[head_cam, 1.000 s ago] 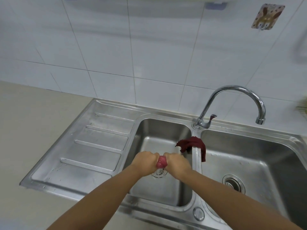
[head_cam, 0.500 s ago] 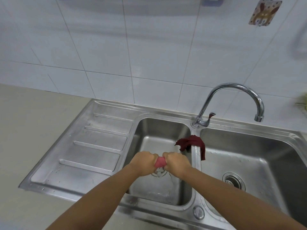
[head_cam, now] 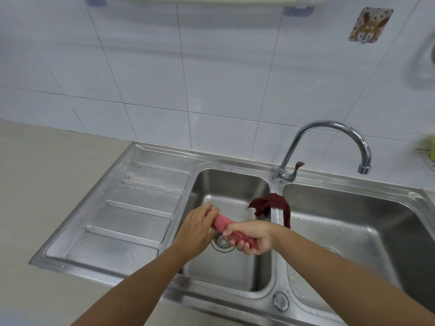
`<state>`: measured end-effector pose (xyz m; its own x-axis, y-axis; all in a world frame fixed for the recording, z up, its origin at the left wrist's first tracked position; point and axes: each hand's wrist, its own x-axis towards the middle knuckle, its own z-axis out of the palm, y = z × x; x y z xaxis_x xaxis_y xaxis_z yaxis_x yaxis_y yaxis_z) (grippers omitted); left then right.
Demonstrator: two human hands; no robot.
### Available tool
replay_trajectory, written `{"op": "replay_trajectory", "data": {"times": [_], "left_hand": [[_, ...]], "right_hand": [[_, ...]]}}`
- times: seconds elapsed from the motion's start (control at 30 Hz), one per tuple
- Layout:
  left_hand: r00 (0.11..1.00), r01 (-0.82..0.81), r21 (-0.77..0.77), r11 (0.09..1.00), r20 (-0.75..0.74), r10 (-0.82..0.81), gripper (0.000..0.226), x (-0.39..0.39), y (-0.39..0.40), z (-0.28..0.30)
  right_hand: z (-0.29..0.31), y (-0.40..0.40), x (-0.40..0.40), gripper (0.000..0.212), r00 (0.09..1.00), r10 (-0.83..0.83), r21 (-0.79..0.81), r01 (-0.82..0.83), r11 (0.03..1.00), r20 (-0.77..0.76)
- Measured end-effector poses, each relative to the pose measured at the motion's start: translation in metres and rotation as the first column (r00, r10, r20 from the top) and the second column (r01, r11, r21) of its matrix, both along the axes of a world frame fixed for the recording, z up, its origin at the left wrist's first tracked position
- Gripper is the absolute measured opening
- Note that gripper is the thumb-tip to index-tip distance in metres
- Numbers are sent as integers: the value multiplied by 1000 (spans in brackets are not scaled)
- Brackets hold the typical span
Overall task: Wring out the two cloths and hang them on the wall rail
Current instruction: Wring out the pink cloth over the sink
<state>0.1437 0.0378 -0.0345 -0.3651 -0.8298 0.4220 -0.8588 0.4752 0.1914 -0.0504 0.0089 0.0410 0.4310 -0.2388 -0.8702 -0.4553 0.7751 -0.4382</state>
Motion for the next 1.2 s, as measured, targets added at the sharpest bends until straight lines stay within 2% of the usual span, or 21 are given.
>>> {"op": "replay_trajectory", "data": {"times": [0.07,0.13,0.2,0.27,0.37,0.43,0.5,0.63,0.77,0.93,1.07,1.13,1.2], "left_hand": [[999,42,-57,997,0,-42,58,0,1,2],[995,91,4,996,-50,-91,46,-2,-2,6],[986,162,133,978,-43,-158,39,-6,-5,14],[976,194,242,951,51,-212,27,-7,-7,19],[955,131,314,941,215,-204,15,-11,-7,23],[924,97,342,935,318,-212,21,-16,-7,24],[913,26,388,921,366,-180,12,-21,-7,27],[910,-63,482,874,387,-148,22,-30,-5,36],[928,-103,566,818,350,-125,30,-34,-5,45],[936,-116,605,788,332,-116,29,-35,-7,47],[942,-114,604,789,318,-107,26,-33,-7,48],[941,-109,564,818,324,-99,25,-29,-7,46],[941,-110,503,857,332,-74,26,-25,-8,40]], "right_hand": [[13,1,2,33,992,122,59,-123,991,27],[20,4,7,34,969,247,38,-247,968,-19],[18,6,11,29,932,336,-76,-348,935,-136],[12,7,11,25,886,348,-262,-430,864,-308],[-1,11,13,24,800,281,-478,-555,681,-530],[-8,16,16,17,723,226,-543,-655,526,-653],[-12,21,17,15,647,151,-558,-734,387,-747],[-15,24,13,26,524,77,-516,-850,102,-848],[-16,18,8,24,466,64,-470,-880,-73,-882],[-16,14,8,18,455,76,-461,-876,-138,-887],[-21,12,10,18,467,73,-473,-872,-126,-881],[-22,10,11,16,473,74,-479,-869,-127,-878],[-23,6,11,18,517,92,-523,-849,-76,-851]]}}
